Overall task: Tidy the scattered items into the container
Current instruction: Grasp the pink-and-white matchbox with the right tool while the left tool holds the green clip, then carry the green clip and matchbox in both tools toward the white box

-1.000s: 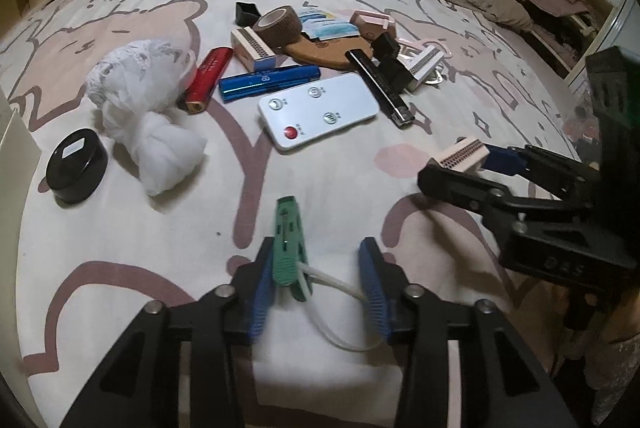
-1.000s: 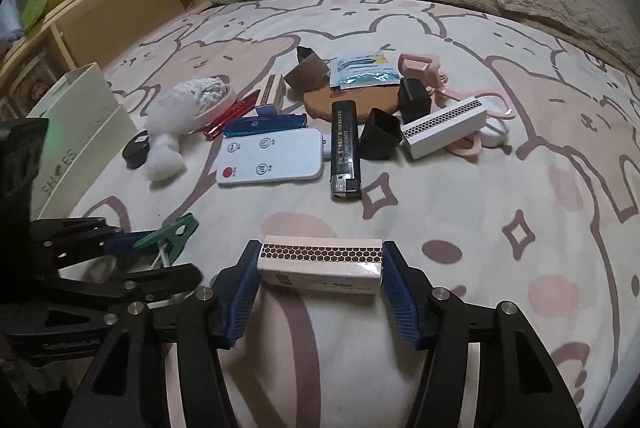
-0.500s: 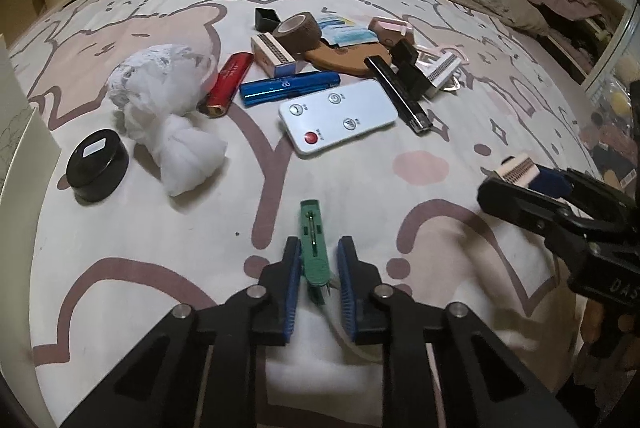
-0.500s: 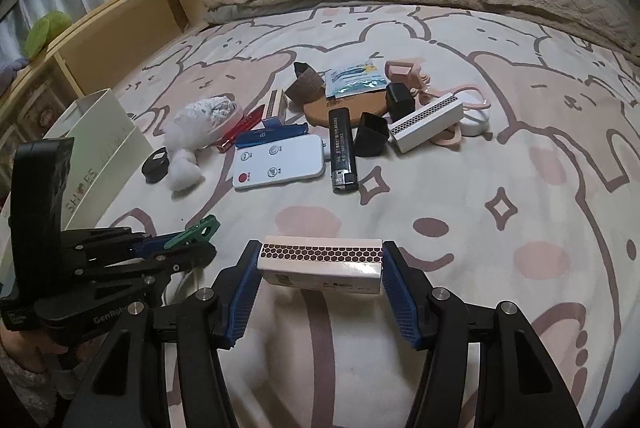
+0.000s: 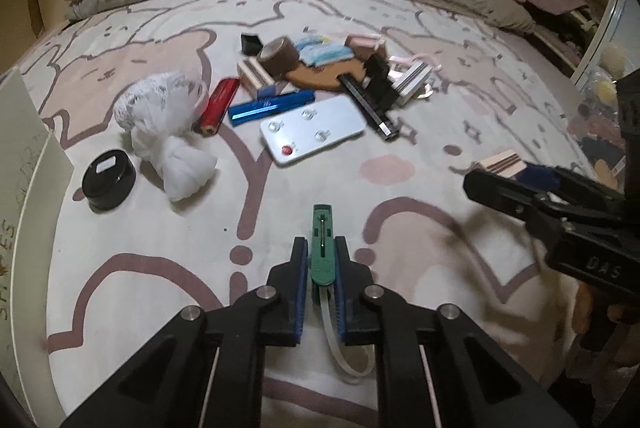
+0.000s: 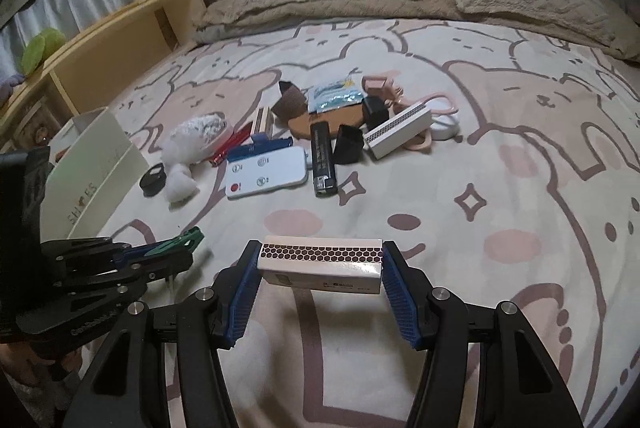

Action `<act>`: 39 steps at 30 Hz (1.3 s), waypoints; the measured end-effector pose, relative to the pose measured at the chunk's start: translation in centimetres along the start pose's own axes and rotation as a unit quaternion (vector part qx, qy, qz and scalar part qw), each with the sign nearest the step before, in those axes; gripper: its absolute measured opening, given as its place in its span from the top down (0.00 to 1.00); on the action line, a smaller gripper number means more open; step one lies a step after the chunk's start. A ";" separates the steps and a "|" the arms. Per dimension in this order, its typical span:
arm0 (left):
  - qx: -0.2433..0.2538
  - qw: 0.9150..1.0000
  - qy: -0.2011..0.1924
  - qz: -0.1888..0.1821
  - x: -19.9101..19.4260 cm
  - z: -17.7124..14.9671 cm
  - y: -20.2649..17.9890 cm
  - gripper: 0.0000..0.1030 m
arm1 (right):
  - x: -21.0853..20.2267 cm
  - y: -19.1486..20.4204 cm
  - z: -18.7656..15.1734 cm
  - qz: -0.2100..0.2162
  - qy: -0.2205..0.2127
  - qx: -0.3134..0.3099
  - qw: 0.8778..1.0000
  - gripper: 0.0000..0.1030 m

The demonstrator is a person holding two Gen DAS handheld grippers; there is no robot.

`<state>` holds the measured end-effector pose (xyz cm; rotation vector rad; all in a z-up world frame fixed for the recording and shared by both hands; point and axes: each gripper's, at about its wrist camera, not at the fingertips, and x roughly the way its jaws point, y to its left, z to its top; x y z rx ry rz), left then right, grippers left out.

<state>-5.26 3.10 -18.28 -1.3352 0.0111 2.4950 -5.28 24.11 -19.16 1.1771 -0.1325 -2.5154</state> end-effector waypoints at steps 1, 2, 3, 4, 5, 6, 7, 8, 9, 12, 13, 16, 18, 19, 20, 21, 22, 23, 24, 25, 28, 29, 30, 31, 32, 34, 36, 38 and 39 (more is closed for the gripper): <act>0.000 1.000 -0.005 -0.002 -0.4 0.1 -0.1 0.88 | -0.3 -0.1 -0.1 0.000 -0.003 0.003 1.000 0.42; 0.001 1.000 -0.010 -0.003 -0.7 0.1 -0.2 0.88 | -0.5 -0.1 -0.2 0.000 -0.005 0.006 1.000 0.42; 0.002 1.000 -0.015 -0.004 -1.1 0.1 -0.4 0.88 | -0.6 -0.2 -0.3 0.000 -0.006 0.009 1.000 0.42; 0.005 1.000 -0.018 -0.005 -1.4 0.1 -0.5 0.88 | -0.8 -0.3 -0.4 0.000 -0.008 0.012 1.000 0.42; 0.007 1.000 -0.021 -0.004 -1.6 0.1 -0.6 0.88 | -1.0 -0.4 -0.6 0.004 -0.010 0.017 1.000 0.42; 0.007 1.000 -0.023 -0.003 -1.9 0.0 -0.7 0.88 | -1.1 -0.5 -0.6 0.007 -0.011 0.021 1.000 0.42; 0.005 1.000 -0.024 -0.004 -2.1 -0.1 -0.7 0.88 | -1.3 -0.6 -0.7 0.009 -0.013 0.027 1.000 0.42; 0.002 1.000 -0.025 -0.006 -2.3 -0.2 -0.7 0.88 | -1.6 -0.7 -0.8 0.012 -0.015 0.031 0.999 0.42; -0.001 1.000 -0.026 -0.007 -2.5 -0.4 -0.7 0.88 | -1.7 -0.6 -0.9 0.012 -0.017 0.032 0.999 0.42; 0.000 1.000 -0.030 -0.004 -3.2 -0.9 -0.9 0.88 | -2.3 -0.5 -1.2 0.009 -0.022 0.032 0.999 0.42; 0.001 0.999 -0.033 -0.002 -3.5 -1.1 -1.0 0.88 | -2.5 -0.4 -1.3 0.009 -0.024 0.032 0.999 0.42; 0.002 0.999 -0.043 -0.002 -4.4 -1.6 -1.3 0.88 | -2.9 0.0 -1.8 -0.001 -0.029 0.025 0.999 0.42; 0.004 0.999 -0.048 -0.002 -4.9 -2.0 -1.6 0.88 | -3.1 0.3 -2.1 -0.003 -0.029 0.021 0.999 0.42; 0.006 0.999 -0.050 -0.002 -5.1 -2.2 -1.7 0.88 | -3.3 0.4 -2.3 -0.004 -0.029 0.019 0.999 0.42; 0.006 0.999 -0.053 -0.001 -5.2 -2.4 -1.9 0.88 | -3.4 0.5 -2.5 -0.005 -0.030 0.018 0.999 0.42; 0.006 0.999 -0.054 0.000 -5.3 -2.6 -2.0 0.88 | -3.6 0.7 -2.7 -0.004 -0.030 0.018 0.999 0.42; 0.006 0.998 -0.055 0.000 -5.4 -2.7 -2.0 0.88 | -3.7 0.8 -2.9 -0.002 -0.031 0.019 0.999 0.42; 0.005 0.998 -0.057 -0.001 -5.5 -2.8 -2.1 0.88 | -3.8 1.0 -3.0 -0.001 -0.031 0.019 0.999 0.42; 0.005 0.998 -0.058 -0.001 -5.6 -2.9 -2.1 0.88 | -3.9 1.1 -3.2 -0.003 -0.031 0.017 0.999 0.42; 0.005 0.998 -0.059 0.000 -5.7 -3.0 -2.2 0.88 | -3.9 1.3 -3.4 -0.005 -0.031 0.015 0.999 0.42; 0.004 0.998 -0.063 -0.004 -6.1 -3.3 -2.2 0.88 | -4.1 1.9 -3.9 -0.012 -0.032 0.007 0.999 0.42; 0.002 0.998 -0.063 -0.007 -6.2 -3.4 -2.2 0.88 | -4.2 2.1 -4.1 -0.014 -0.033 0.005 0.999 0.42; 0.000 0.998 -0.064 -0.008 -6.3 -3.5 -2.2 0.88 | -4.3 2.1 -4.2 -0.015 -0.033 0.004 0.999 0.42; -0.001 0.998 -0.064 -0.008 -6.4 -3.6 -2.2 0.88 | -4.4 2.2 -4.3 -0.018 -0.034 0.003 0.999 0.42; -0.001 0.998 -0.065 -0.009 -6.5 -3.7 -2.2 0.88 | -4.5 2.3 -4.5 -0.020 -0.036 0.002 0.999 0.42; -0.003 0.998 -0.068 -0.011 -6.9 -3.9 -2.2 0.88 | -4.9 2.5 -4.6 -0.022 -0.041 0.001 0.999 0.42; -0.005 0.997 -0.073 -0.013 -7.3 -4.0 -2.3 0.88 | -5.2 2.7 -4.6 -0.023 -0.046 -0.001 0.999 0.42; -0.003 0.997 -0.080 -0.011 -7.8 -4.0 -2.4 0.88 | -5.6 3.0 -4.5 -0.030 -0.053 -0.007 0.998 0.42; 0.000 0.996 -0.083 -0.007 -7.9 -4.0 -2.5 0.88 | -5.8 3.2 -4.6 -0.031 -0.057 -0.009 0.998 0.42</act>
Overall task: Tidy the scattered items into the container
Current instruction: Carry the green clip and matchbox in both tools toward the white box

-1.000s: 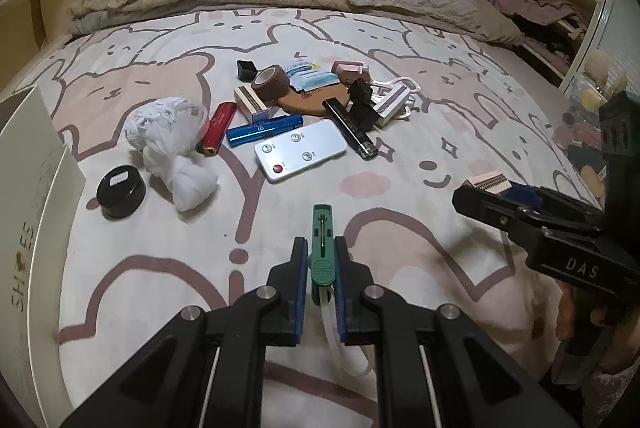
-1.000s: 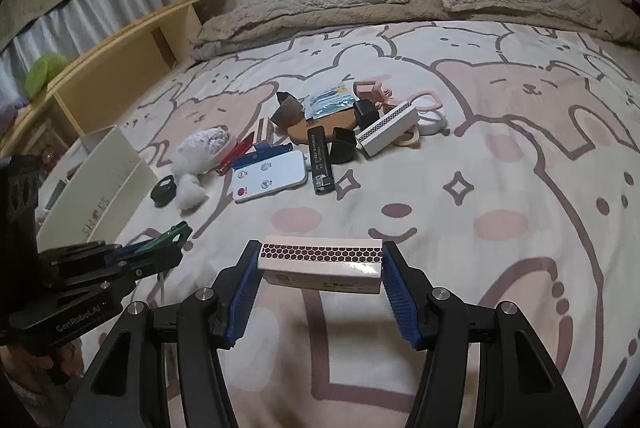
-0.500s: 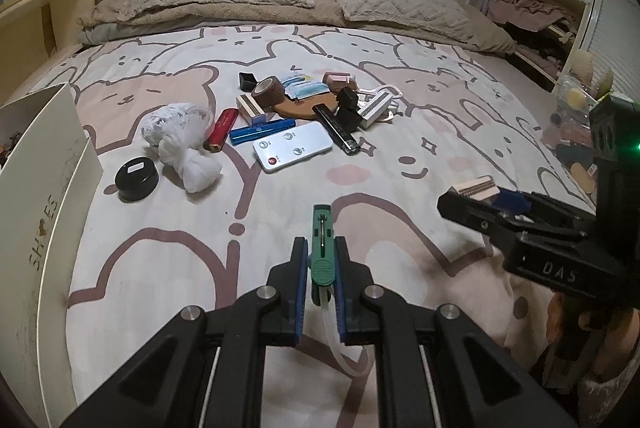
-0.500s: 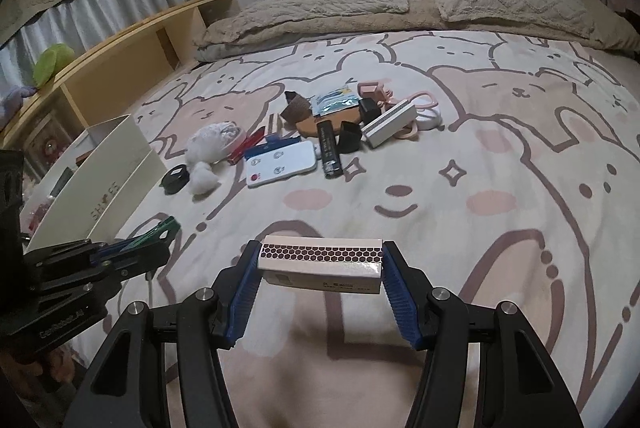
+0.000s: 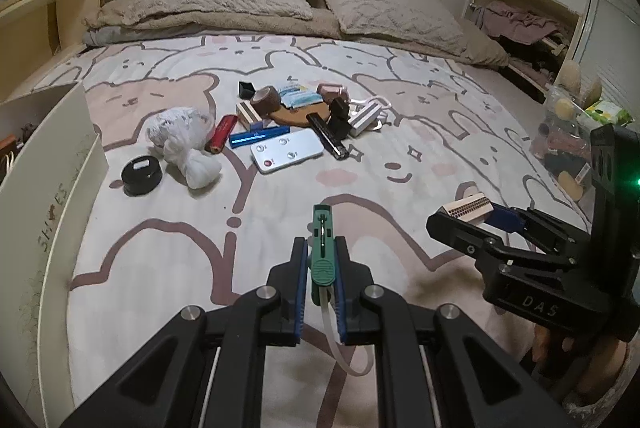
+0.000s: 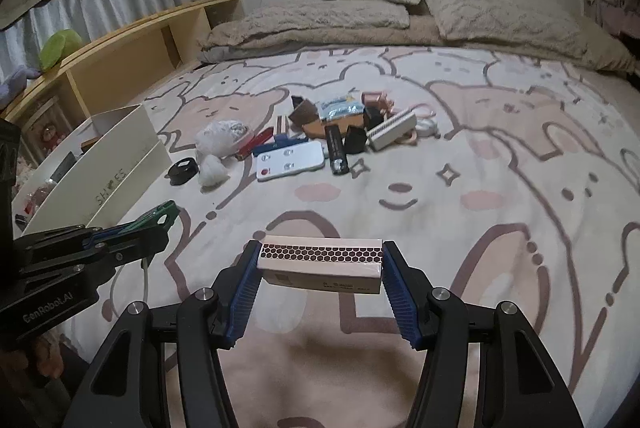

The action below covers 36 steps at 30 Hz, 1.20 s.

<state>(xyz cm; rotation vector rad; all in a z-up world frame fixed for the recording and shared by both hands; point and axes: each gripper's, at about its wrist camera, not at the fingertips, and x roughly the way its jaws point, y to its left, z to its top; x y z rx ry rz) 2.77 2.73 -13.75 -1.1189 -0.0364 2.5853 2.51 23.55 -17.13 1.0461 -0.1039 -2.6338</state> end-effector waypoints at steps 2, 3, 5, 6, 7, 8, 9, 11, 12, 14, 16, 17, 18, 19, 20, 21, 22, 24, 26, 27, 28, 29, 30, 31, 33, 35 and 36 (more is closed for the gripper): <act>0.004 1.000 -0.005 0.002 -0.3 0.1 -0.1 0.88 | -0.5 0.4 0.1 0.006 -0.010 -0.004 1.000 0.42; 0.004 1.000 -0.008 0.002 -0.5 0.1 -0.1 0.88 | -0.7 0.5 0.2 0.007 -0.013 -0.006 1.000 0.42; 0.007 1.000 -0.018 0.007 -1.2 0.4 -0.1 0.88 | -1.2 0.9 0.4 0.009 -0.019 -0.012 1.000 0.42; 0.008 1.000 -0.025 0.009 -1.6 0.7 -0.1 0.88 | -1.4 1.1 0.5 0.012 -0.022 -0.013 1.000 0.42; 0.008 0.999 -0.031 0.009 -2.1 0.9 0.0 0.88 | -1.8 1.2 0.8 0.019 -0.028 -0.013 0.999 0.42; 0.006 0.999 -0.039 0.008 -2.7 1.1 0.1 0.88 | -2.2 1.4 1.1 0.027 -0.033 -0.012 0.999 0.42; 0.003 0.999 -0.047 0.007 -3.3 1.4 0.2 0.88 | -2.6 1.5 1.4 0.034 -0.039 -0.013 0.999 0.42; -0.005 0.998 -0.061 0.005 -4.4 1.7 0.7 0.88 | -3.3 2.1 2.1 0.044 -0.052 -0.016 0.998 0.42; -0.007 0.998 -0.068 0.007 -4.9 1.9 1.0 0.88 | -3.6 2.3 2.3 0.047 -0.057 -0.018 0.997 0.42; -0.010 0.996 -0.083 0.014 -6.1 2.2 1.6 0.88 | -4.5 3.0 2.9 0.057 -0.070 -0.023 0.996 0.42; -0.013 0.995 -0.093 0.021 -7.2 2.3 2.1 0.88 | -5.0 3.8 3.3 0.067 -0.079 -0.026 0.994 0.42; -0.014 0.995 -0.098 0.025 -7.7 2.4 2.4 0.88 | -5.3 4.1 3.5 0.072 -0.081 -0.028 0.994 0.42; -0.014 0.994 -0.103 0.030 -8.2 2.5 2.7 0.88 | -5.5 4.4 3.7 0.078 -0.084 -0.030 0.993 0.42; -0.013 0.993 -0.109 0.036 -8.7 2.5 2.9 0.88 | -5.7 5.0 3.9 0.086 -0.087 -0.035 0.992 0.42; -0.012 0.992 -0.115 0.041 -9.3 2.6 3.2 0.88 | -5.9 5.4 4.1 0.091 -0.090 -0.039 0.991 0.42; -0.013 0.992 -0.121 0.045 -9.9 2.6 3.5 0.88 | -6.1 5.7 4.1 0.094 -0.092 -0.042 0.990 0.42; -0.014 0.991 -0.126 0.047 -10.4 2.6 3.8 0.88 | -6.2 6.4 4.4 0.101 -0.094 -0.047 0.989 0.42; -0.018 0.989 -0.135 0.052 -11.4 2.6 4.5 0.88 | -6.3 7.2 4.6 0.112 -0.095 -0.053 0.988 0.42; -0.021 0.988 -0.142 0.059 -12.2 2.6 5.2 0.88 | -6.4 8.5 5.0 0.125 -0.097 -0.063 0.985 0.42; -0.022 0.987 -0.145 0.062 -12.6 2.5 5.6 0.88 | -6.4 8.9 5.2 0.128 -0.098 -0.066 0.985 0.42; -0.024 0.987 -0.147 0.064 -12.9 2.5 6.1 0.88 | -6.4 9.6 5.4 0.134 -0.099 -0.072 0.983 0.42; -0.027 0.986 -0.149 0.067 -13.3 2.5 6.6 0.88 | -6.4 10.1 5.5 0.139 -0.100 -0.075 0.982 0.42; -0.030 0.986 -0.150 0.068 -13.6 2.4 7.1 0.88 | -6.4 10.6 5.6 0.143 -0.100 -0.078 0.982 0.42; -0.035 0.985 -0.152 0.068 -13.9 2.4 7.6 0.88 | -6.4 10.9 5.7 0.147 -0.099 -0.079 0.981 0.42; -0.043 0.984 -0.154 0.075 -14.4 2.2 8.8 0.88 | -6.3 12.0 5.9 0.159 -0.098 -0.084 0.979 0.42; -0.052 0.983 -0.155 0.084 -14.9 2.0 10.0 0.88 | -6.1 12.9 6.1 0.167 -0.097 -0.088 0.977 0.42; -0.058 0.982 -0.157 0.086 -15.1 1.9 10.8 0.88 | -6.2 13.1 6.1 0.170 -0.097 -0.090 0.977 0.42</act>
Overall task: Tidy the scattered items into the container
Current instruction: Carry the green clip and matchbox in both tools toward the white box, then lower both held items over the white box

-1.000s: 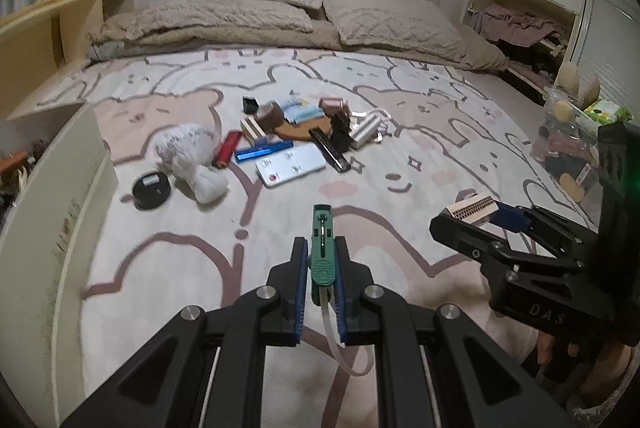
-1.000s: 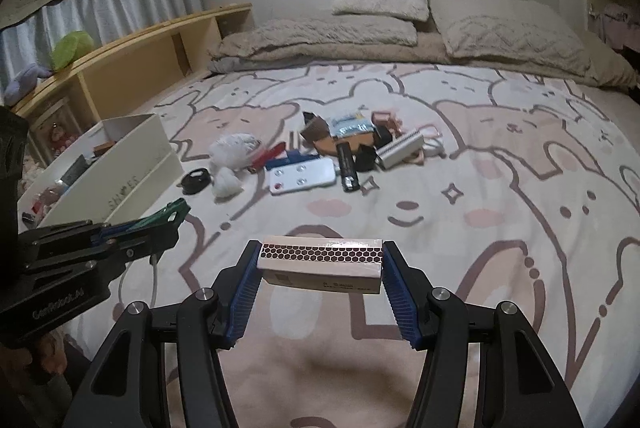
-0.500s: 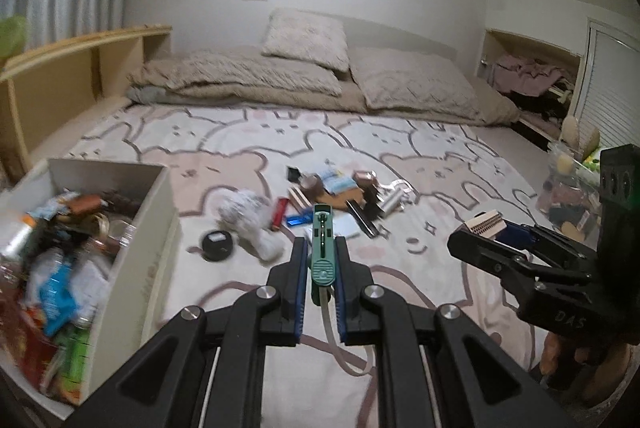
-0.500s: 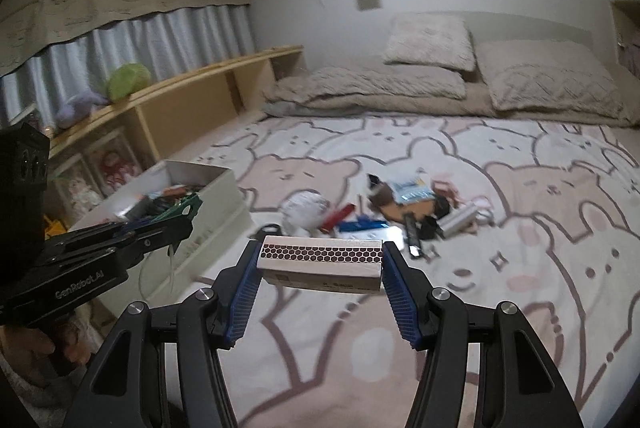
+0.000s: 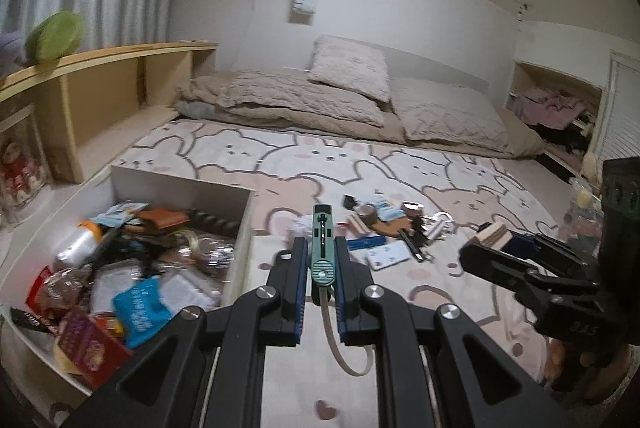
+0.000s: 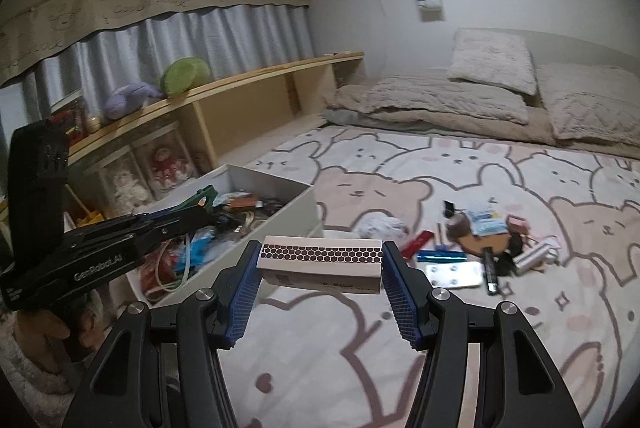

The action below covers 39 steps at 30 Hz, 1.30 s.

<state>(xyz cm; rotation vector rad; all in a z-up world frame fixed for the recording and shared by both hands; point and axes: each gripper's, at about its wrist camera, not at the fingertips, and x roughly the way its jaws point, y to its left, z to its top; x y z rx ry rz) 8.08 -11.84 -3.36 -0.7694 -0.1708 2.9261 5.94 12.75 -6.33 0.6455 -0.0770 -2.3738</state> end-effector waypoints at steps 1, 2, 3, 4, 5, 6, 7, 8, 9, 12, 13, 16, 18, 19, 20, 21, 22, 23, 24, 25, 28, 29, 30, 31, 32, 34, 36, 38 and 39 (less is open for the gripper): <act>-0.005 1.000 -0.001 0.003 -0.1 0.0 0.7 0.88 | 0.3 0.4 0.1 0.005 0.001 -0.002 1.000 0.42; -0.011 1.000 -0.002 0.008 -0.3 0.0 1.5 0.88 | 0.5 0.8 0.2 0.009 0.002 -0.004 1.000 0.42; -0.016 1.000 -0.003 0.014 -0.4 0.0 2.2 0.88 | 0.6 1.0 0.1 0.011 0.003 -0.005 1.000 0.42; -0.020 1.000 -0.004 0.019 -0.5 0.0 2.9 0.88 | 0.9 1.4 0.2 0.016 0.005 -0.007 1.000 0.42; -0.025 0.999 -0.005 0.025 -0.6 0.0 3.6 0.88 | 1.1 1.8 0.2 0.019 0.007 -0.009 1.000 0.42; -0.030 0.999 -0.006 0.030 -0.7 0.1 4.3 0.88 | 1.3 2.0 0.3 0.021 0.008 -0.010 1.000 0.42; -0.034 0.999 -0.008 0.035 -0.8 0.1 5.0 0.88 | 1.7 2.4 0.4 0.024 0.010 -0.014 1.000 0.42; -0.040 0.998 -0.010 0.039 -0.9 0.1 5.6 0.88 | 2.0 2.8 0.4 0.025 0.011 -0.018 0.999 0.42; -0.044 0.998 -0.011 0.043 -1.1 0.1 6.1 0.88 | 2.1 3.0 0.4 0.025 0.012 -0.019 0.999 0.42; -0.050 0.997 -0.016 0.057 -1.5 0.2 7.7 0.88 | 3.0 3.6 0.5 0.034 0.017 -0.022 0.999 0.42; -0.051 0.997 -0.017 0.060 -1.6 0.2 8.0 0.88 | 3.3 3.8 0.5 0.037 0.019 -0.023 0.999 0.42; -0.051 0.996 -0.016 0.070 -1.9 0.0 8.9 0.88 | 4.1 4.5 0.5 0.045 0.024 -0.025 0.998 0.42; -0.052 0.996 -0.014 0.077 -2.0 0.0 9.7 0.88 | 4.6 4.9 0.5 0.053 0.028 -0.025 0.998 0.42; -0.053 0.995 -0.014 0.081 -2.1 -0.1 10.1 0.88 | 4.9 5.2 0.4 0.059 0.031 -0.024 0.997 0.42; -0.054 0.995 -0.014 0.085 -2.1 -0.1 10.5 0.88 | 5.1 5.5 0.4 0.063 0.032 -0.024 0.997 0.42; -0.056 0.994 -0.013 0.090 -2.2 -0.2 11.0 0.88 | 5.3 5.7 0.4 0.067 0.034 -0.025 0.997 0.42; -0.057 0.994 -0.012 0.095 -2.2 -0.2 11.5 0.88 | 5.5 6.0 0.4 0.069 0.035 -0.027 0.997 0.42; -0.058 0.993 -0.011 0.100 -2.3 -0.2 11.9 0.88 | 5.6 6.4 0.4 0.073 0.037 -0.029 0.996 0.42; -0.057 0.993 -0.008 0.104 -2.2 -0.2 12.2 0.88 | 5.7 6.6 0.4 0.076 0.038 -0.032 0.996 0.42; -0.054 0.993 -0.005 0.109 -2.1 -0.2 12.6 0.88 | 5.9 7.0 0.4 0.080 0.041 -0.037 0.995 0.42; -0.049 0.991 0.004 0.126 -1.6 -0.1 14.1 0.88 | 6.0 7.5 0.5 0.085 0.044 -0.045 0.994 0.42; -0.049 0.990 0.008 0.132 -1.3 0.0 14.6 0.88 | 6.1 7.7 0.5 0.088 0.045 -0.047 0.994 0.42; -0.049 0.989 0.013 0.138 -0.9 0.0 15.1 0.88 | 6.1 7.8 0.5 0.089 0.045 -0.047 0.994 0.42; -0.048 0.989 0.018 0.141 -0.5 0.0 15.6 0.88 | 6.2 8.0 0.5 0.092 0.047 -0.048 0.993 0.42; -0.049 0.988 0.024 0.143 0.0 0.0 16.0 0.88 | 6.3 8.1 0.4 0.094 0.048 -0.049 0.993 0.42; -0.051 0.987 0.036 0.145 0.9 -0.1 16.6 0.88 | 6.4 8.3 0.2 0.096 0.051 -0.050 0.993 0.42; -0.050 0.987 0.046 0.146 1.7 -0.1 16.9 0.88 | 6.5 8.4 0.1 0.094 0.052 -0.050 0.993 0.42; -0.045 0.987 0.053 0.146 2.4 -0.1 17.0 0.88 | 6.8 8.3 -0.1 0.093 0.054 -0.048 0.993 0.42; -0.044 0.987 0.055 0.146 2.7 -0.1 17.0 0.88 | 6.9 8.2 -0.1 0.092 0.056 -0.047 0.993 0.42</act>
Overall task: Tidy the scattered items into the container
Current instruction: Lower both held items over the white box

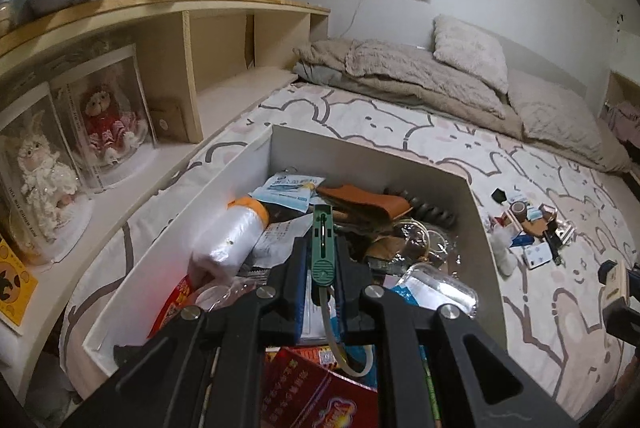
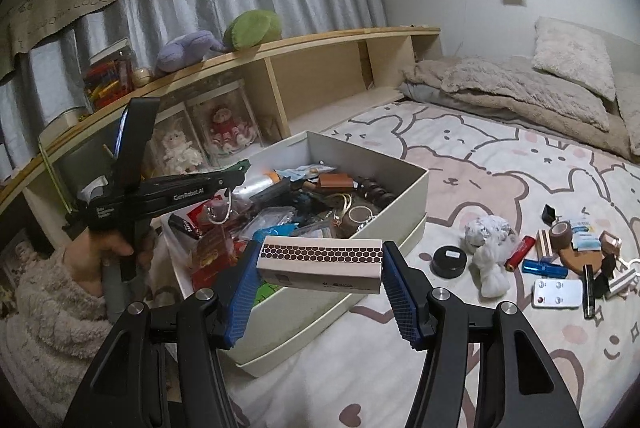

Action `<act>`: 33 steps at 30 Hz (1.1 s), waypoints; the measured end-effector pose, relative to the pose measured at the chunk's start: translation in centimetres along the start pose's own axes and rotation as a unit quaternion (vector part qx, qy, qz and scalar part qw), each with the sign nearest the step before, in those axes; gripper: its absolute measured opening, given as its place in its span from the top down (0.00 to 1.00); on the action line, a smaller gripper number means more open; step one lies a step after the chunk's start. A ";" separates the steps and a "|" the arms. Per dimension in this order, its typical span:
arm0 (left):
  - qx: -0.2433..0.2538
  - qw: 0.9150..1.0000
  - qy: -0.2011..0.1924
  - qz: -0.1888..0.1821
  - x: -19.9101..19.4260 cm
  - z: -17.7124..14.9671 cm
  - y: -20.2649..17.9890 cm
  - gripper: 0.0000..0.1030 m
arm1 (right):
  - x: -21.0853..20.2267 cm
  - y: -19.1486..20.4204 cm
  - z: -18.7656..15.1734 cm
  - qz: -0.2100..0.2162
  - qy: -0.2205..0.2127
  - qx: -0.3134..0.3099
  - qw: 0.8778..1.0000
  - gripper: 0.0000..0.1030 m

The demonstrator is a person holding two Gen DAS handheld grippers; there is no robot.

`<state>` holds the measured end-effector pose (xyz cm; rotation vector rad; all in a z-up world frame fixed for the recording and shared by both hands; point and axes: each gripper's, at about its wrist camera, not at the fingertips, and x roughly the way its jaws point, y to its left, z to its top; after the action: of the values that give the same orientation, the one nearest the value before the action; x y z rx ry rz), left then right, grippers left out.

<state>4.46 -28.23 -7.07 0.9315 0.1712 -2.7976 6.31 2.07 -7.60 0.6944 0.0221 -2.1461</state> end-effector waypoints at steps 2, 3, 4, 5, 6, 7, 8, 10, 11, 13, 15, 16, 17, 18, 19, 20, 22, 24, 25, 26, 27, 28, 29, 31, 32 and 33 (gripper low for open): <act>0.004 1.000 0.003 0.002 0.4 0.1 -0.2 0.88 | 0.3 -0.3 -0.1 0.001 0.005 0.004 1.000 0.42; 0.006 1.000 0.004 0.002 0.5 0.1 -0.3 0.88 | 0.4 -0.3 -0.1 0.001 0.006 0.004 1.000 0.42; 0.008 1.000 0.004 0.003 0.6 0.1 -0.4 0.88 | 0.4 -0.4 -0.1 0.001 0.007 0.005 1.000 0.42; 0.010 1.000 0.005 0.005 0.7 0.2 -0.5 0.88 | 0.5 -0.4 -0.1 0.001 0.007 0.005 1.000 0.42; 0.011 1.000 0.006 0.007 0.9 0.2 -0.5 0.88 | 0.6 -0.3 -0.1 0.001 0.008 0.005 1.000 0.42; 0.013 1.000 0.007 0.011 1.0 0.3 -0.5 0.88 | 0.6 -0.3 -0.1 0.002 0.009 0.005 1.000 0.42; 0.014 1.000 0.008 0.014 1.1 0.3 -0.5 0.88 | 0.7 -0.2 -0.2 0.002 0.009 0.004 1.000 0.42; 0.014 1.000 0.009 0.017 1.3 0.4 -0.5 0.88 | 0.8 0.0 -0.2 0.002 0.011 0.002 1.000 0.42; 0.015 1.000 0.010 0.018 1.3 0.5 -0.4 0.88 | 0.8 0.1 -0.2 0.002 0.012 0.001 1.000 0.42; 0.017 1.000 0.010 0.022 1.3 0.5 -0.4 0.88 | 0.9 0.2 -0.1 0.002 0.013 -0.001 1.000 0.42; 0.018 1.000 0.011 0.023 1.4 0.5 -0.3 0.88 | 1.0 0.5 0.0 0.002 0.013 -0.002 1.000 0.42; 0.017 1.000 0.011 0.022 1.4 0.5 -0.3 0.88 | 1.0 0.6 0.0 0.003 0.013 -0.002 1.000 0.42; 0.014 1.000 0.011 0.018 1.5 0.5 -0.2 0.88 | 1.1 0.7 0.1 0.004 0.013 -0.002 1.000 0.42; 0.011 1.000 0.012 0.014 1.5 0.5 -0.1 0.87 | 1.1 0.7 0.1 0.005 0.013 -0.002 1.000 0.42; 0.008 1.000 0.013 0.010 1.6 0.5 -0.1 0.79 | 1.2 0.9 0.2 0.007 0.014 -0.003 1.000 0.42; 0.003 1.000 0.012 0.008 1.6 0.5 0.1 0.72 | 1.3 1.1 0.2 0.008 0.014 -0.004 1.000 0.42; -0.004 1.000 0.007 0.009 1.4 0.4 0.4 0.48 | 1.5 1.3 0.3 0.009 0.014 -0.007 1.000 0.42; -0.010 1.000 0.002 0.006 1.0 0.4 0.8 0.48 | 1.7 1.6 0.4 0.011 0.015 -0.009 1.000 0.42; -0.013 1.000 0.001 0.003 0.8 0.4 1.0 0.48 | 1.9 1.8 0.5 0.013 0.016 -0.010 1.000 0.42; -0.016 1.000 -0.001 0.000 0.6 0.4 1.2 0.48 | 2.1 2.0 0.5 0.013 0.017 -0.012 1.000 0.42; -0.017 1.000 -0.003 0.000 0.5 0.5 1.3 0.48 | 2.2 2.1 0.5 0.014 0.018 -0.013 1.000 0.42; -0.017 1.000 -0.005 0.001 0.3 0.5 1.5 0.48 | 2.4 2.3 0.6 0.016 0.020 -0.014 1.000 0.42; -0.017 1.000 -0.007 0.002 0.0 0.5 1.6 0.48 | 2.6 2.4 0.7 0.018 0.022 -0.015 0.999 0.42; -0.018 1.000 -0.011 0.002 -0.4 0.6 1.9 0.48 | 3.1 2.9 0.8 0.021 0.025 -0.018 0.999 0.42; -0.018 1.000 -0.013 0.002 -0.7 0.6 2.1 0.48 | 3.3 3.0 0.9 0.023 0.026 -0.020 0.999 0.42; -0.018 1.000 -0.015 0.003 -0.9 0.6 2.2 0.48 | 3.5 3.3 1.1 0.025 0.028 -0.023 0.999 0.42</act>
<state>5.25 -30.39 -6.16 0.8805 0.2126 -2.7919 6.56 -2.85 -7.69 0.7207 0.0824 -2.0726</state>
